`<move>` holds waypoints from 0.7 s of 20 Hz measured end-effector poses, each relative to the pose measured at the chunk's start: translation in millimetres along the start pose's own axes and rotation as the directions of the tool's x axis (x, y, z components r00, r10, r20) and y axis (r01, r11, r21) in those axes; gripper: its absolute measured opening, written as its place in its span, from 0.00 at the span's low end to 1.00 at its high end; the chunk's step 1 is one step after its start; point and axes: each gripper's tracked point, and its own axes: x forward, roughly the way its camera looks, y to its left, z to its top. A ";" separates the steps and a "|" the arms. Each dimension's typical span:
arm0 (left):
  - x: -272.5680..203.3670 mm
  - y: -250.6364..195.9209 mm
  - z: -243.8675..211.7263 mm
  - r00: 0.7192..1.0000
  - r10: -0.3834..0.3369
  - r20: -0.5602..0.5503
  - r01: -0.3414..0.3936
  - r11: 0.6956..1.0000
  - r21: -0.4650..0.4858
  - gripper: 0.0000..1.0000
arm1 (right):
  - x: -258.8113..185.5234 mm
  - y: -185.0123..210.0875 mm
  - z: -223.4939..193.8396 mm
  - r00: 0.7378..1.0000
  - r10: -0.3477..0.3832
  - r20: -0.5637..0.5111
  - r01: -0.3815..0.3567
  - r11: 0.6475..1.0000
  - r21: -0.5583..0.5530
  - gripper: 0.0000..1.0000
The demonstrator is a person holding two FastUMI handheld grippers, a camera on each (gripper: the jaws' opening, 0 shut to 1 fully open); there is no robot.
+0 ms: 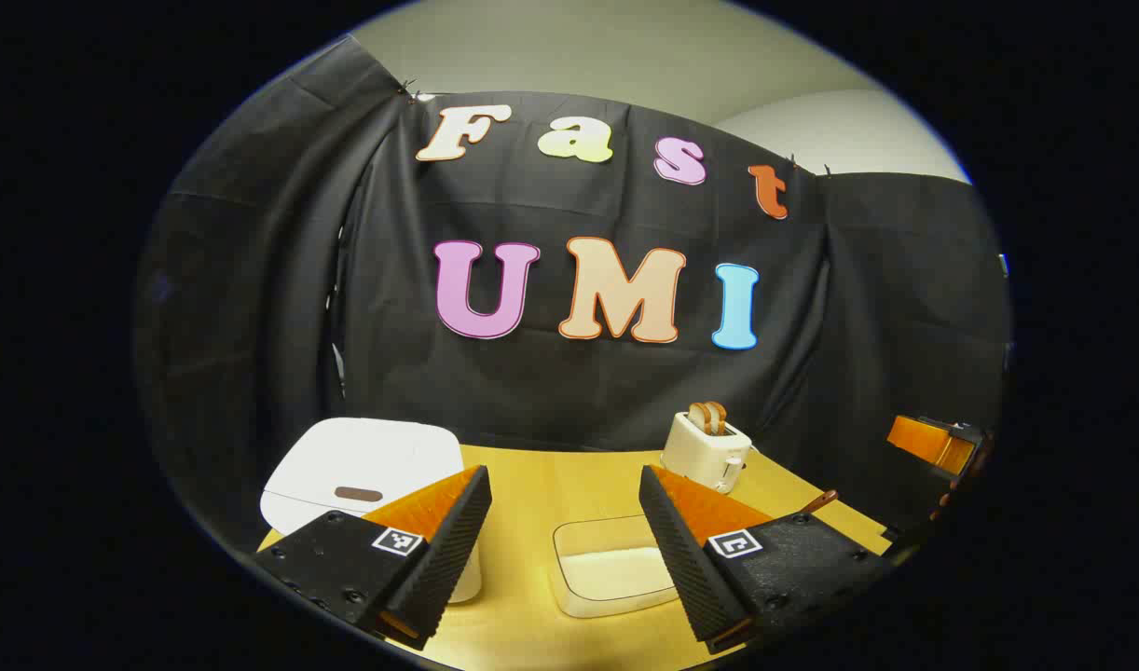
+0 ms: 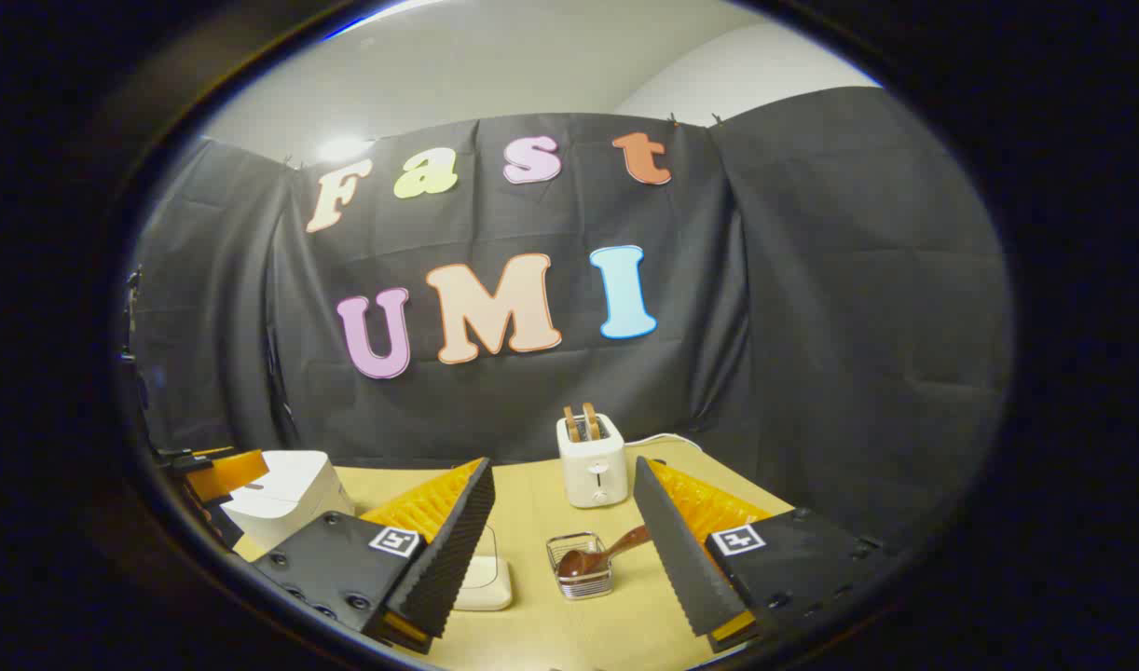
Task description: Close the left gripper, press the button to open the rice cooker; take a wooden spoon from the chopstick holder with the right hand, scoop a spoonful of rice and pour it into the rice cooker, then put the wooden spoon back into the chopstick holder.
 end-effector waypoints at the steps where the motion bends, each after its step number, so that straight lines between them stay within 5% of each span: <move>1: 2.6 -3.7 0.2 1.000 -0.006 0.000 0.006 1.000 -0.001 0.95 | 0.0 0.0 0.0 1.000 0.000 0.000 0.000 1.000 0.000 0.99; 14: 10.8 -9.5 -3.5 1.000 -0.022 -0.007 0.022 1.000 -0.003 0.95 | 0.0 0.0 0.0 1.000 0.000 0.000 0.000 1.000 0.000 0.99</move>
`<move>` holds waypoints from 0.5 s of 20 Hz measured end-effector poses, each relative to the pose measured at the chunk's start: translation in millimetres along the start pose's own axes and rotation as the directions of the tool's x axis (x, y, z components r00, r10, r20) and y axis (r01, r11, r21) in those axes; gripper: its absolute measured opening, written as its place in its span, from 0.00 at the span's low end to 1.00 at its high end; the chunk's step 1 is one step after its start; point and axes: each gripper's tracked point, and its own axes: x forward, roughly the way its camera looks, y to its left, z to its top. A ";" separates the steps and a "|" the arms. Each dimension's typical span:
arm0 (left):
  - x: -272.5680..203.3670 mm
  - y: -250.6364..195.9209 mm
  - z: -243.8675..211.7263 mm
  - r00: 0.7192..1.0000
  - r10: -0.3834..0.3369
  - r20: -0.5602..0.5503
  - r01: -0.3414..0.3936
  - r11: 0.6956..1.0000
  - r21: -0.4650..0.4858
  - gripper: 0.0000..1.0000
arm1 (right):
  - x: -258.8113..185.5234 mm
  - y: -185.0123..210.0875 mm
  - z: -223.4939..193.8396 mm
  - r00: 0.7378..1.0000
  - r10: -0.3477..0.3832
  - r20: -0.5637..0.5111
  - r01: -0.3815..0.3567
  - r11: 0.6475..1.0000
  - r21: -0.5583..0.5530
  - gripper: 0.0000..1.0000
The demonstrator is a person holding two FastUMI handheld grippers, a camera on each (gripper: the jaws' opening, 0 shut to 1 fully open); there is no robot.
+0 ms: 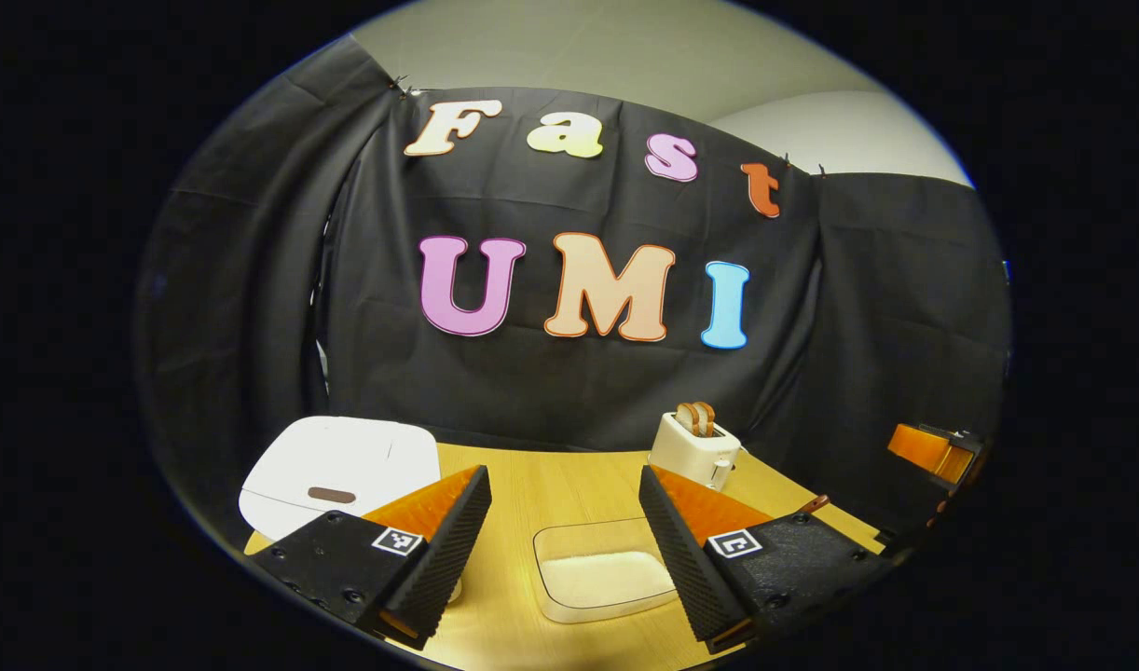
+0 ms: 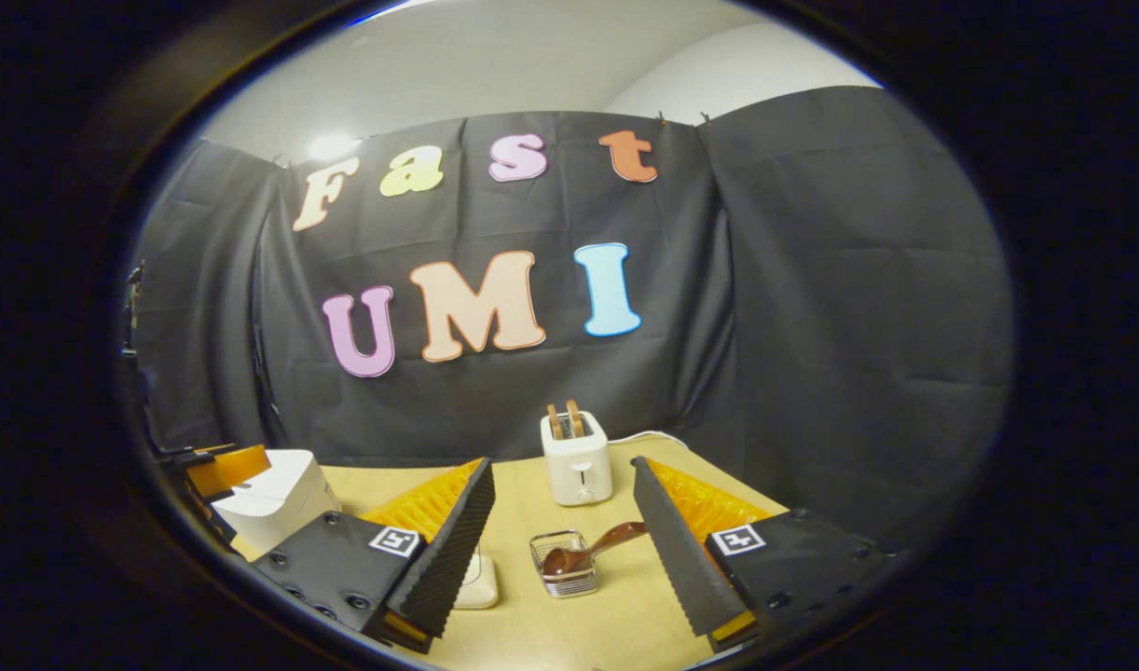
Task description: Close the left gripper, press the button to open the rice cooker; take a wooden spoon from the chopstick holder with the right hand, scoop a spoonful of rice and pour it into the rice cooker, then put the wooden spoon back into the chopstick holder.
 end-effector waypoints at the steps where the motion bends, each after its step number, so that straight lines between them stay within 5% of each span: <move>1: -1.0 0.0 -0.6 1.000 0.000 -0.003 0.000 1.000 0.001 0.95 | 0.0 0.0 0.0 1.000 0.000 0.000 0.000 1.000 0.000 0.99; 10: -13.2 7.5 -5.8 1.000 -0.012 -0.016 0.012 1.000 -0.011 0.93 | -1.6 2.1 2.5 1.000 0.005 -0.003 -0.005 1.000 -0.001 0.99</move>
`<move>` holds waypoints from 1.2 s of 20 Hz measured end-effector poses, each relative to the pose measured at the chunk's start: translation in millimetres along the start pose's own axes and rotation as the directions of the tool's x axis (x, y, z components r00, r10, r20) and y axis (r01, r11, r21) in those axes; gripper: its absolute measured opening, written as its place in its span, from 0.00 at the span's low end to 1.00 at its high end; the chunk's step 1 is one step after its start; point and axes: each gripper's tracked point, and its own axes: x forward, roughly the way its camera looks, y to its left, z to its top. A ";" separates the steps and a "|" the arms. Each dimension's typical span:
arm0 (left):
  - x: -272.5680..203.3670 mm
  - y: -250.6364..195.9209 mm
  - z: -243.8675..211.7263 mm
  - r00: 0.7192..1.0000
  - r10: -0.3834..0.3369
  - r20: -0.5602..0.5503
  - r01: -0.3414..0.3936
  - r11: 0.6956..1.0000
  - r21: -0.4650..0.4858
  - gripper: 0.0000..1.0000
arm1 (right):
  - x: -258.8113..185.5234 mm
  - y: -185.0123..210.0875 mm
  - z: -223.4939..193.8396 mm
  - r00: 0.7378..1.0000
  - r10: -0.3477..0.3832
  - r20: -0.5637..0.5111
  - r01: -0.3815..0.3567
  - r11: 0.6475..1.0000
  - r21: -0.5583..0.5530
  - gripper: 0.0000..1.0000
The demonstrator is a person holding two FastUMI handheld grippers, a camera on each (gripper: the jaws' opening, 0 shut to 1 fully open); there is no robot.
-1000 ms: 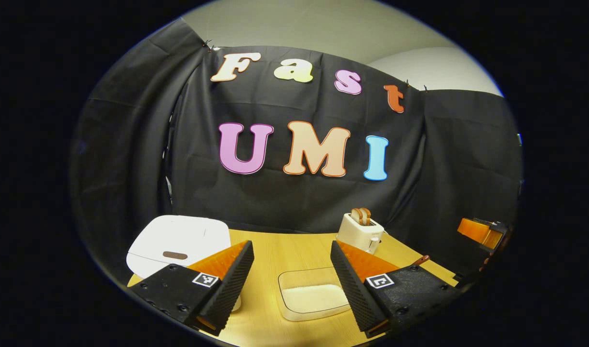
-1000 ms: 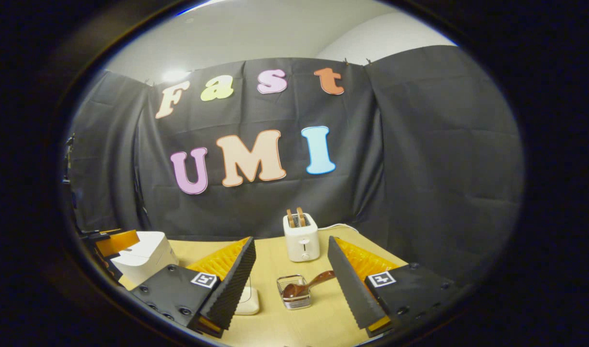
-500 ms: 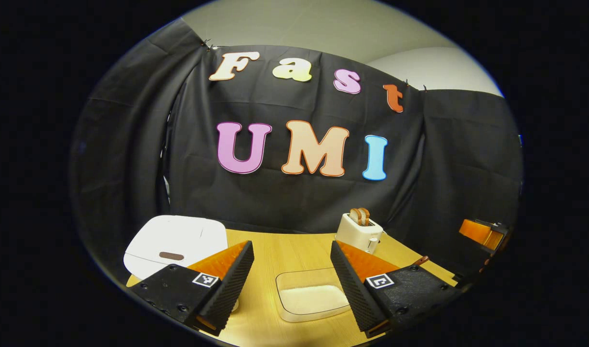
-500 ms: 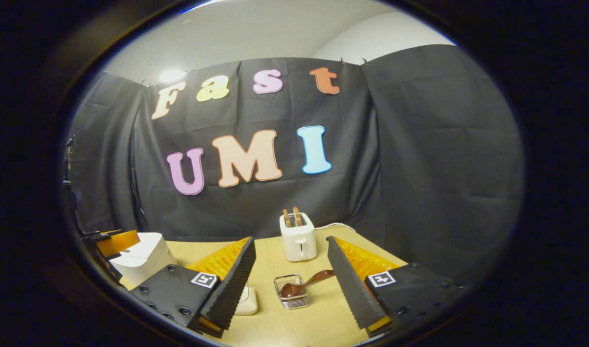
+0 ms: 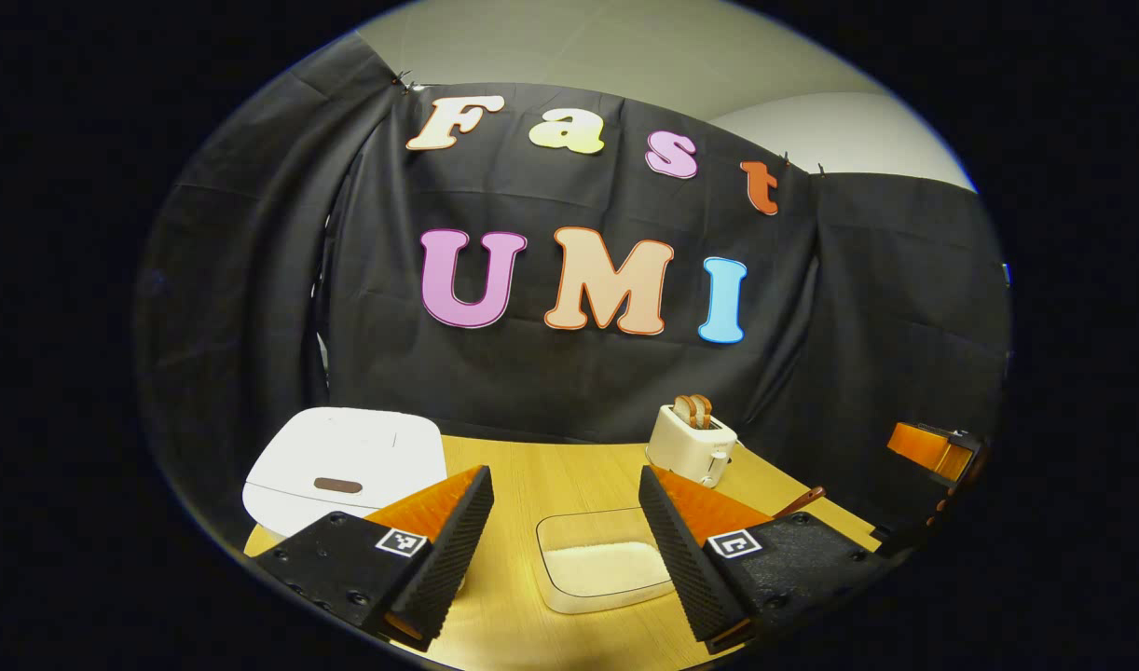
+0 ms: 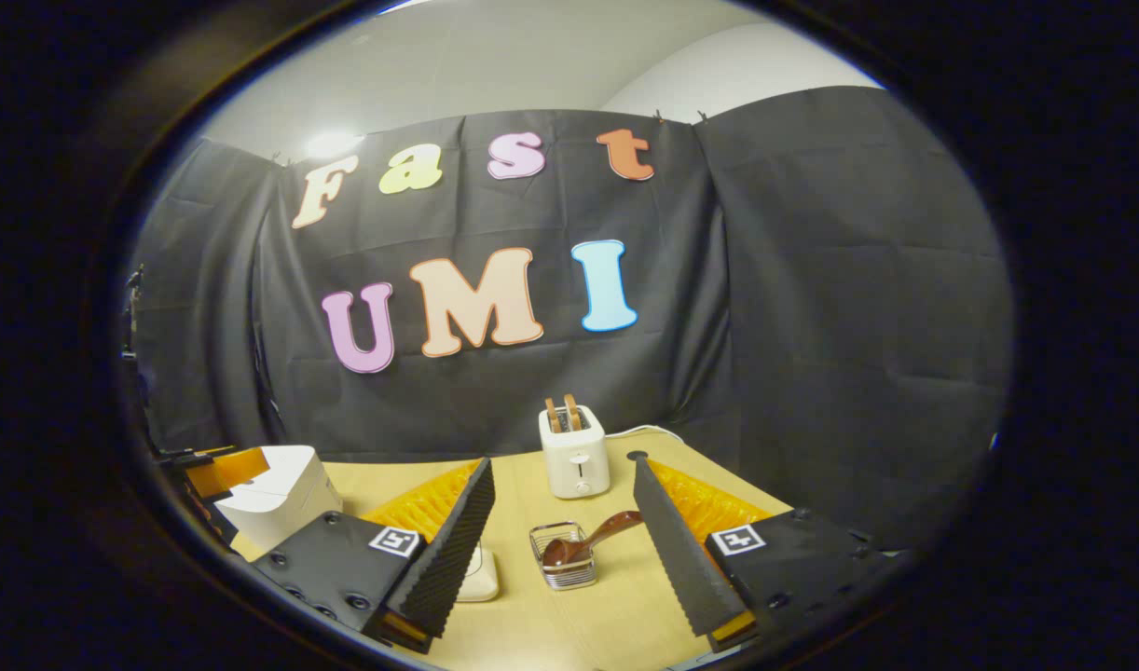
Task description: Close the left gripper, press the button to open the rice cooker; take a wooden spoon from the chopstick holder with the right hand, scoop a spoonful of rice and pour it into the rice cooker, then put the wooden spoon back into the chopstick holder.
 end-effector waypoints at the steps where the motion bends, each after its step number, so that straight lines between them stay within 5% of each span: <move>1: -1.4 1.6 0.1 1.000 -0.001 -0.004 0.001 1.000 0.001 0.92 | -0.4 0.7 0.4 1.000 0.003 -0.002 -0.003 1.000 -0.004 0.99; 5: -5.0 12.7 0.0 1.000 0.009 -0.008 -0.009 1.000 0.009 0.77 | -6.2 7.1 0.9 1.000 0.017 0.002 -0.016 1.000 -0.015 0.98; 10: -7.4 32.6 -1.0 0.999 0.036 -0.016 -0.036 0.999 0.015 0.41 | -11.1 17.8 -5.0 0.999 0.033 -0.014 -0.034 0.999 -0.028 0.97; 11: -8.0 37.6 -2.2 0.999 0.044 -0.019 -0.044 0.999 0.009 0.43 | -10.6 20.1 -3.8 0.999 0.035 -0.012 -0.035 0.999 -0.034 0.97; 13: -8.8 50.0 -3.5 0.998 0.067 -0.022 -0.067 0.998 -0.005 0.18 | -10.6 23.3 -3.7 0.999 0.038 -0.010 -0.038 0.999 -0.037 0.97; 18: -9.8 86.2 -8.9 0.989 0.140 -0.037 -0.140 0.990 0.000 0.00 | -7.2 28.7 -7.4 0.999 0.038 -0.016 -0.038 0.999 -0.031 0.96; 24: -6.3 132.3 -11.9 0.977 0.206 -0.058 -0.205 0.979 0.021 0.00 | -1.8 32.8 -14.6 0.999 0.029 -0.032 -0.030 0.999 -0.040 0.94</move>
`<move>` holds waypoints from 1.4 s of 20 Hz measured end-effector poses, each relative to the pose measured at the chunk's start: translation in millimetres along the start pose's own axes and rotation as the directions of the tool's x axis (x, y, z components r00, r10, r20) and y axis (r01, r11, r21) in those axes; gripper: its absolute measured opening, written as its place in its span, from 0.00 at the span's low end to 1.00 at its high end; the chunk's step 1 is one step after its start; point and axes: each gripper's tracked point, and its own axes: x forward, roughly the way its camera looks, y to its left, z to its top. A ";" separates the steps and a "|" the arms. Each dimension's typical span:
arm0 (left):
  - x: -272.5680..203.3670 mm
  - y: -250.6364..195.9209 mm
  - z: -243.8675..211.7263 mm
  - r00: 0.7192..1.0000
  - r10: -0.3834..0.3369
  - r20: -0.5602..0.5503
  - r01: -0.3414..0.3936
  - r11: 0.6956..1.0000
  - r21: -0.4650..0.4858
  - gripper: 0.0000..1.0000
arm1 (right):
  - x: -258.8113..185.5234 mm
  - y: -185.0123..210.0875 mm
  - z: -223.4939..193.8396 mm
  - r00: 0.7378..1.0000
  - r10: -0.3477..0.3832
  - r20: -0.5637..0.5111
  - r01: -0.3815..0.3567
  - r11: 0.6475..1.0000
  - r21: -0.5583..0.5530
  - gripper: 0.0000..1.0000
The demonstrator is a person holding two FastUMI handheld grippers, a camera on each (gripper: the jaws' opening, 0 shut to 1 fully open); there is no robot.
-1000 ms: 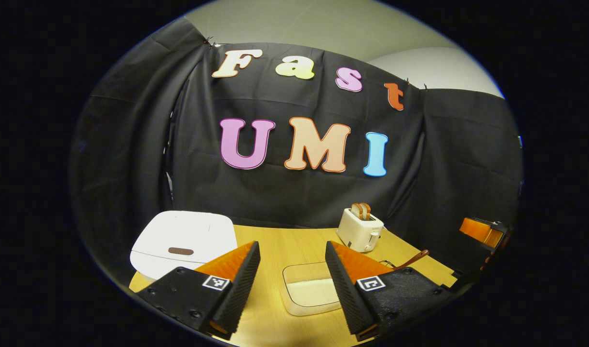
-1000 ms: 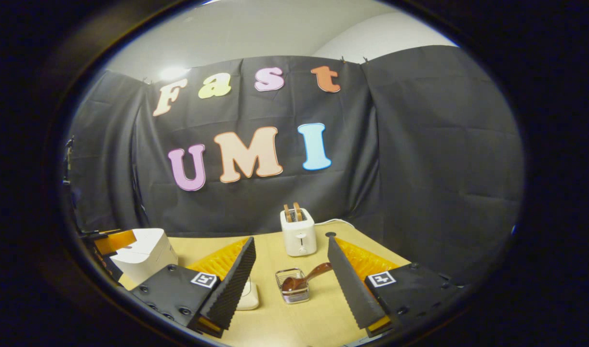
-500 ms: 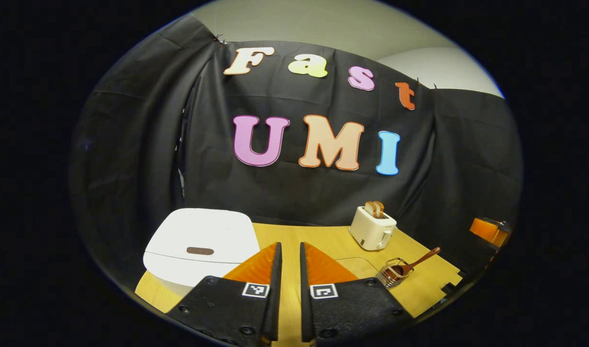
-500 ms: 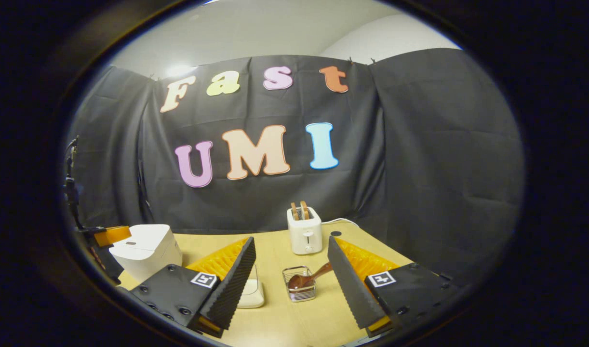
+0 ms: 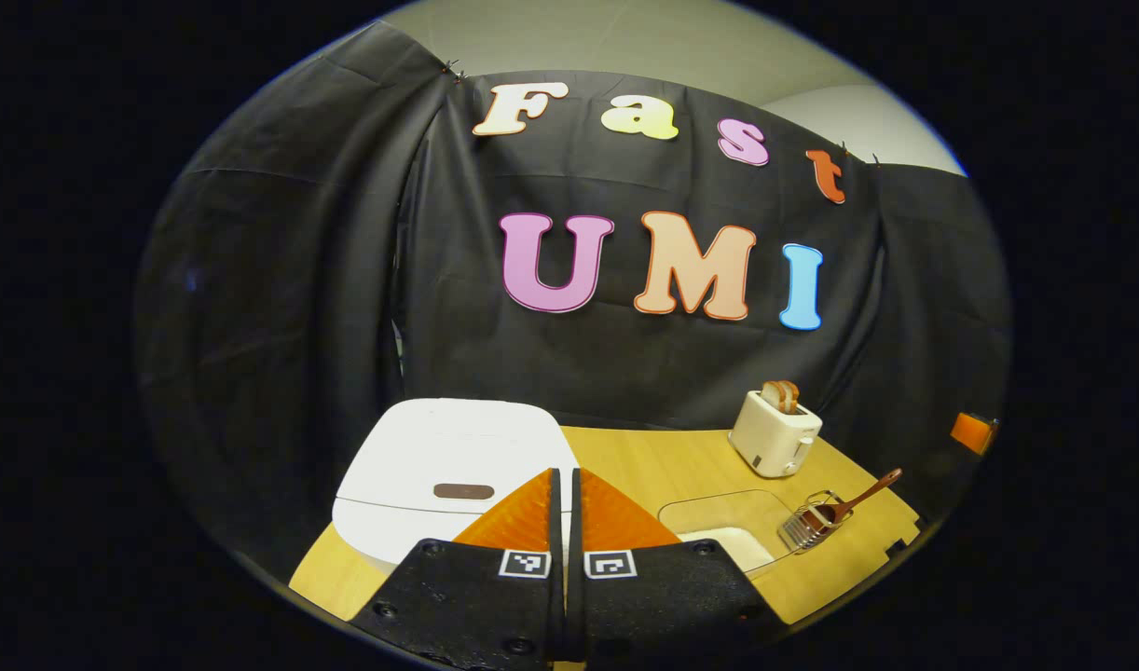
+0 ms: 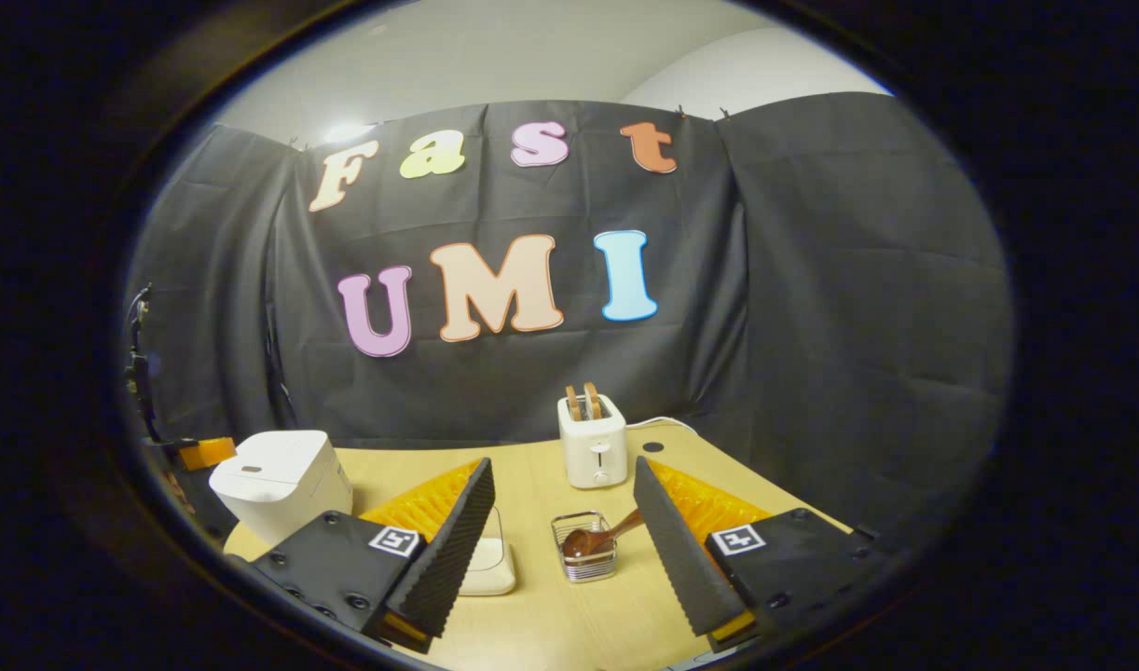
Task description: Close the left gripper, press the button to open the rice cooker; take a wooden spoon from the chopstick holder with the right hand, scoop a spoonful of rice and pour it into the rice cooker, then put the wooden spoon back into the chopstick holder.
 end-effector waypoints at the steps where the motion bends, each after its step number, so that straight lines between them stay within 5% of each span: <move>1: 2.9 8.3 -1.2 1.000 0.013 -0.006 -0.013 1.000 0.004 0.00 | 0.3 0.0 -0.9 1.000 -0.002 -0.002 0.002 1.000 -0.001 0.94; 12: 49.8 70.9 -28.2 0.992 0.088 -0.093 -0.087 0.996 0.024 0.00 | 11.1 0.6 -15.5 0.998 -0.044 -0.043 0.043 0.999 -0.004 0.94; 21: 73.2 75.9 -56.3 0.980 0.075 -0.183 -0.077 0.997 -0.007 0.00 | 15.2 5.1 -25.8 0.996 -0.060 -0.067 0.060 0.998 -0.013 0.94; 28: 77.7 75.9 -40.3 0.989 0.076 -0.130 -0.074 0.997 0.020 0.00 | 21.0 5.2 -30.6 0.995 -0.065 -0.076 0.065 0.998 -0.010 0.94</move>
